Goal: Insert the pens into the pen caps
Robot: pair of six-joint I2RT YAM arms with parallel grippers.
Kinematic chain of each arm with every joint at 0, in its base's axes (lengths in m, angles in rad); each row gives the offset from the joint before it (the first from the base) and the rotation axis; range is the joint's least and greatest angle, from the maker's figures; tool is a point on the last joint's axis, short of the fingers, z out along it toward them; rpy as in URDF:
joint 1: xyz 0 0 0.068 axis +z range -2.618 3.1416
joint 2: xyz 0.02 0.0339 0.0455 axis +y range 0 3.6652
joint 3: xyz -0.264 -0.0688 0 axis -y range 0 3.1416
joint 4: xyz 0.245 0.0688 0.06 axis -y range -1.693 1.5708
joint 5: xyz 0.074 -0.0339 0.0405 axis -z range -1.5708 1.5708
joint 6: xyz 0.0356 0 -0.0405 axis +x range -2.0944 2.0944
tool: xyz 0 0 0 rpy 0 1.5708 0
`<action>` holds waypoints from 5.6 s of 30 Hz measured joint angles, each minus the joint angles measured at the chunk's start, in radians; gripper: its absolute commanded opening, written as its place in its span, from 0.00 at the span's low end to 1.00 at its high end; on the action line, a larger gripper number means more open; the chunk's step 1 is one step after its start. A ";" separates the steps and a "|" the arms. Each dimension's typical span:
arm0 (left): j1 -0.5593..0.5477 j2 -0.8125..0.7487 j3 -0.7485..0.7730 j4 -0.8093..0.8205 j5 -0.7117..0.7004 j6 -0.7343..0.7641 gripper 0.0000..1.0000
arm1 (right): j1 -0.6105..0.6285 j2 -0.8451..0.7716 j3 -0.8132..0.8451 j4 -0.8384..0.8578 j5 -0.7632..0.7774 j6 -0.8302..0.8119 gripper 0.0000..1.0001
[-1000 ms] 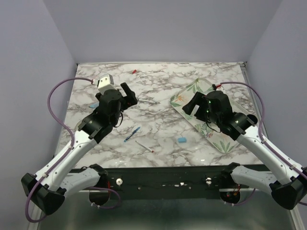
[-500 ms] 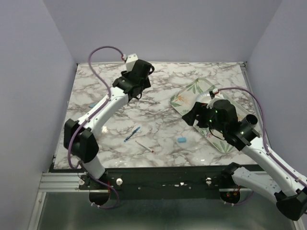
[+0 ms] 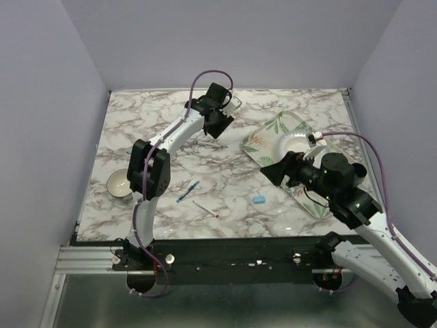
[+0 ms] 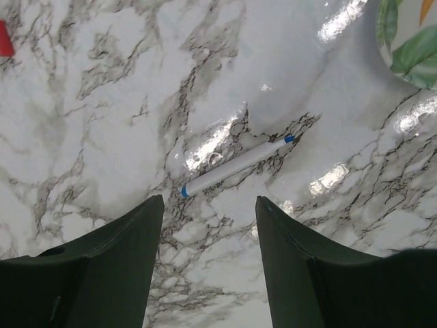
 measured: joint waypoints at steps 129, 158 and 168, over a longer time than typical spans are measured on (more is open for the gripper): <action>-0.124 -0.887 -1.133 1.201 0.630 -1.236 0.86 | 0.061 0.200 -0.241 0.772 -0.249 0.245 0.01; 0.357 -0.233 -0.407 -0.153 -0.308 -1.177 0.61 | 0.061 -0.182 -0.276 0.438 -0.040 0.098 0.01; 0.365 -0.110 -0.297 -0.159 -0.291 -1.183 0.58 | 0.061 -0.241 -0.277 0.388 0.004 0.066 0.01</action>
